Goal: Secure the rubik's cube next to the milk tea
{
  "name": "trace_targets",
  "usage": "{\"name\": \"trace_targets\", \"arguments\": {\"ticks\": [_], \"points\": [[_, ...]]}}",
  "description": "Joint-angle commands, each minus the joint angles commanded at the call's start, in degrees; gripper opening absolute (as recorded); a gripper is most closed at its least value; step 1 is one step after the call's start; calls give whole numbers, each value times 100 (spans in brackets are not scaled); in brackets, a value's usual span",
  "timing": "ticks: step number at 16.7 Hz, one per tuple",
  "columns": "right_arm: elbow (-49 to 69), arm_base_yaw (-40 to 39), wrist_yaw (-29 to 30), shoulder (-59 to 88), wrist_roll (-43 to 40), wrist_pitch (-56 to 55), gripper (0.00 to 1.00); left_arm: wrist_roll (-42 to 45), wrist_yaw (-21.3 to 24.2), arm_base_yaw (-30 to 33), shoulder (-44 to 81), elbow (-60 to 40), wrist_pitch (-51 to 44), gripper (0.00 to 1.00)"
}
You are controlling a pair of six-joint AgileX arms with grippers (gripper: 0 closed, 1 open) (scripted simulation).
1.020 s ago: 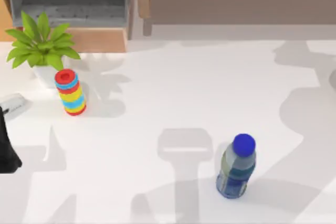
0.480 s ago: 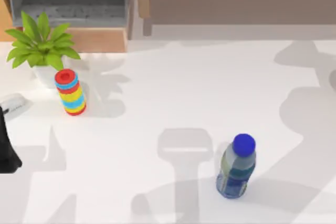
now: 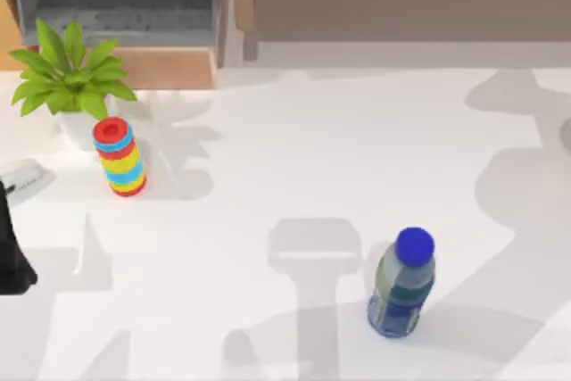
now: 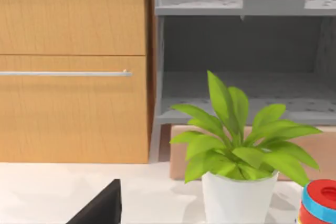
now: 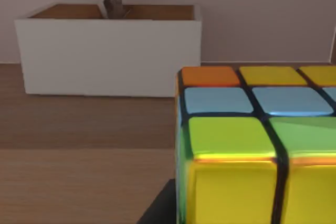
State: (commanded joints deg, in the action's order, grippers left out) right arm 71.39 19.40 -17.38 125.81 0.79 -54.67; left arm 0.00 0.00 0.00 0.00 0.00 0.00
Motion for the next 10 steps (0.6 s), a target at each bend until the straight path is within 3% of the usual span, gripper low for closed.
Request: {"name": "trace_targets", "arguments": {"ticks": [10], "points": [[-299,370,-274,-615,-72,-97,0,0,0,0,0,0,0,100]]}}
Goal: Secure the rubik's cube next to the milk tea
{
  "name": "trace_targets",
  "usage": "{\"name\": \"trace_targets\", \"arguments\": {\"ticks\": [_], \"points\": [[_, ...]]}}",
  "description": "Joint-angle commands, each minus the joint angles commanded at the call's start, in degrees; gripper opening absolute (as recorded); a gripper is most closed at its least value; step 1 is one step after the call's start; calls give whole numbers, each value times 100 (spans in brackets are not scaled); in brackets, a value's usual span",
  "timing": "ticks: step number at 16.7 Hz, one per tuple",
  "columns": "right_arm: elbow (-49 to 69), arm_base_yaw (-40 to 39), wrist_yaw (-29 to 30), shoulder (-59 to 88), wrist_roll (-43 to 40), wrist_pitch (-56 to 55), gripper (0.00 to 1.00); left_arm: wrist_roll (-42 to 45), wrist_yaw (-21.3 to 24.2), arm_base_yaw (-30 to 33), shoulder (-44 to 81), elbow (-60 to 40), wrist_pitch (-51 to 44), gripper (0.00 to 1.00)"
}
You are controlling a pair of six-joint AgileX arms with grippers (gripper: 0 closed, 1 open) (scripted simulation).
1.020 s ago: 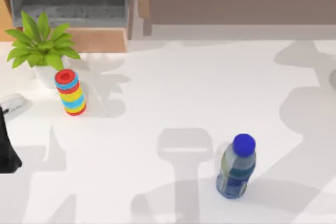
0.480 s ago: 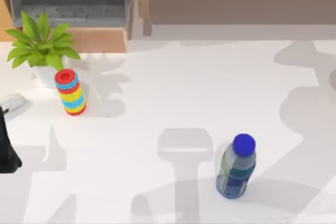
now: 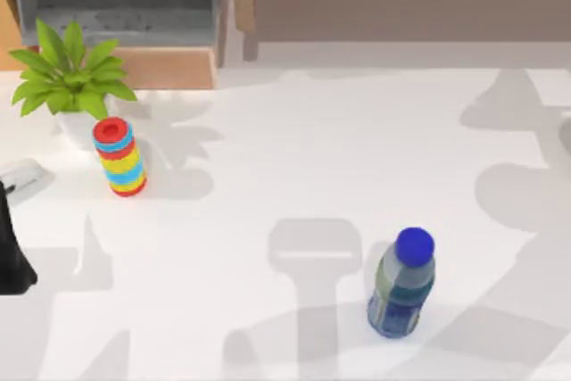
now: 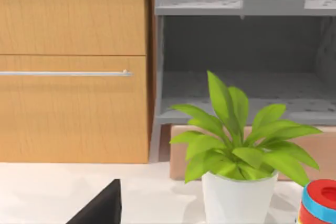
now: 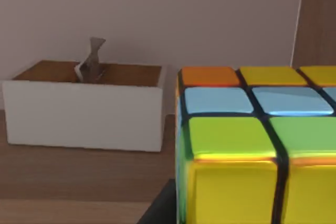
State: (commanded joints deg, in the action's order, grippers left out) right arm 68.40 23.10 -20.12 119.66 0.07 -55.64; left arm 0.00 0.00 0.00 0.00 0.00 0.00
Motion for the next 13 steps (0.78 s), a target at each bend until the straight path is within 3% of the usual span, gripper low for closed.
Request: {"name": "trace_targets", "arguments": {"ticks": [13], "points": [[343,-352,270,467,82,284,0,0,0,0,0,0,0,100]]}}
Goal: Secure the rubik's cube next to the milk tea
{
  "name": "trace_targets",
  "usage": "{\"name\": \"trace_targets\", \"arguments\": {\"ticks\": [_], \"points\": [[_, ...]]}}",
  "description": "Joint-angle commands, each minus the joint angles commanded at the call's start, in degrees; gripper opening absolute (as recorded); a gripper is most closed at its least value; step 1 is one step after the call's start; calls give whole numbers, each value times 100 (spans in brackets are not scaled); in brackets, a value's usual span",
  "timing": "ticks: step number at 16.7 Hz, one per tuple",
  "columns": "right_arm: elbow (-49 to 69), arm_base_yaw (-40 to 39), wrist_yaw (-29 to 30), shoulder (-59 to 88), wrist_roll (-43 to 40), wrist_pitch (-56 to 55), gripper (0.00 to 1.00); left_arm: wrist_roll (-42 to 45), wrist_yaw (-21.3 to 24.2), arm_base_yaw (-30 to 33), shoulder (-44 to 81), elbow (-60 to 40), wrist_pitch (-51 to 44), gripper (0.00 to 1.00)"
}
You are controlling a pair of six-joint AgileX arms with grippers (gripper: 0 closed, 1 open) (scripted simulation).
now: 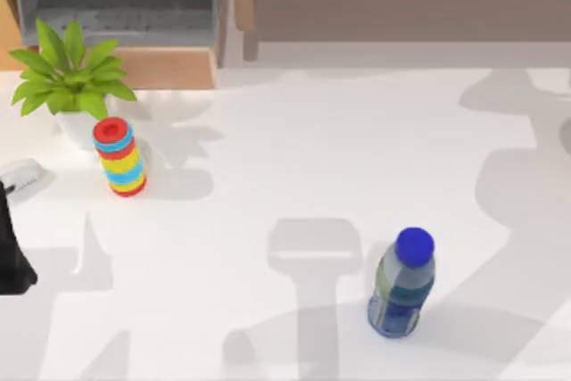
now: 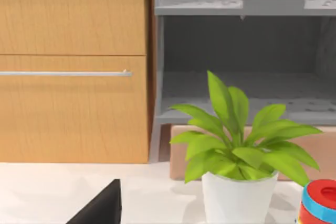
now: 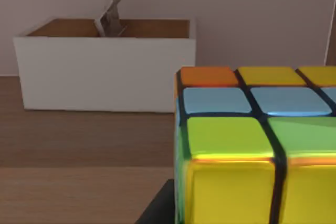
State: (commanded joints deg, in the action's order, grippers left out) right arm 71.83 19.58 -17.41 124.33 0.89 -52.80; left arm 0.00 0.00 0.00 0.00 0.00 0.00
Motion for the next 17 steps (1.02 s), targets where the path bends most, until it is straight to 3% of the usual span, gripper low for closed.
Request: {"name": "trace_targets", "arguments": {"ticks": [4,8,13,17], "points": [[28,24,-32,-83,-54,96,0,0,0,0,0,0,0,100],[359,-122,-159,-455,-337,906,0,0,0,0,0,0,0,100],[1064,-511,-276,-1290,-619,2747,0,0,0,0,0,0,0,100],[1663,-1088,-110,-1783,-504,4976,0,0,0,0,0,0,0,100]]}}
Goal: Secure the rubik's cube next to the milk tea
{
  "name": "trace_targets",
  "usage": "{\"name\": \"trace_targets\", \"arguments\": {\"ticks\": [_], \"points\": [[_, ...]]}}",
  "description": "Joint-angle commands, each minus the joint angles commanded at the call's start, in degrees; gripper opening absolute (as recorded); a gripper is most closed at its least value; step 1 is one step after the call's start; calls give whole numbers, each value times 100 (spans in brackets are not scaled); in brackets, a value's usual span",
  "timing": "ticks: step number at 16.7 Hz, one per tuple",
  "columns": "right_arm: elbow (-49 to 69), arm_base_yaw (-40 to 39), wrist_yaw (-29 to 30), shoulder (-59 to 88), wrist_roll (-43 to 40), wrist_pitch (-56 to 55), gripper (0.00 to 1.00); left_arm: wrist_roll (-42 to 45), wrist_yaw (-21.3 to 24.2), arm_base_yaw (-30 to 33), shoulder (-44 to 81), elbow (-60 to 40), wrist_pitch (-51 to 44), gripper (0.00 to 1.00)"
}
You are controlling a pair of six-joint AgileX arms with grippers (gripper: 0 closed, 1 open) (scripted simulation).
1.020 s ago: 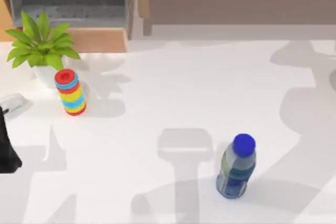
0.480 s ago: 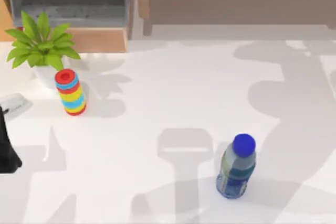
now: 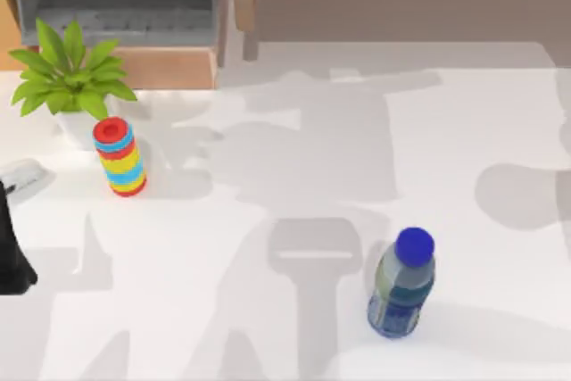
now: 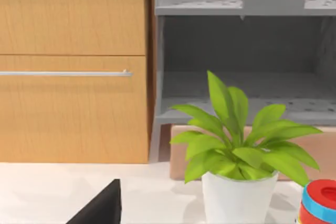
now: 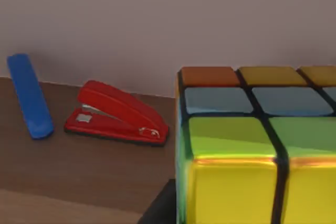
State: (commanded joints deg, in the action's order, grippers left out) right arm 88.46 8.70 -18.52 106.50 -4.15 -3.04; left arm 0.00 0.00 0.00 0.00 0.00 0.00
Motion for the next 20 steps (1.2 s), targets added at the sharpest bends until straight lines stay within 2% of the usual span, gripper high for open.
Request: {"name": "trace_targets", "arguments": {"ticks": [6,10,14,20], "points": [[669,-1227,748,117,792,4067,0,0,0,0,0,0,0,100],[788,-1993,1382,684,1471,5909,0,0,0,0,0,0,0,100],[734,-2322,1839,1250,1930,6810,0,0,0,0,0,0,0,100],[725,-2307,1879,1314,1984,6886,0,0,0,0,0,0,0,100]]}}
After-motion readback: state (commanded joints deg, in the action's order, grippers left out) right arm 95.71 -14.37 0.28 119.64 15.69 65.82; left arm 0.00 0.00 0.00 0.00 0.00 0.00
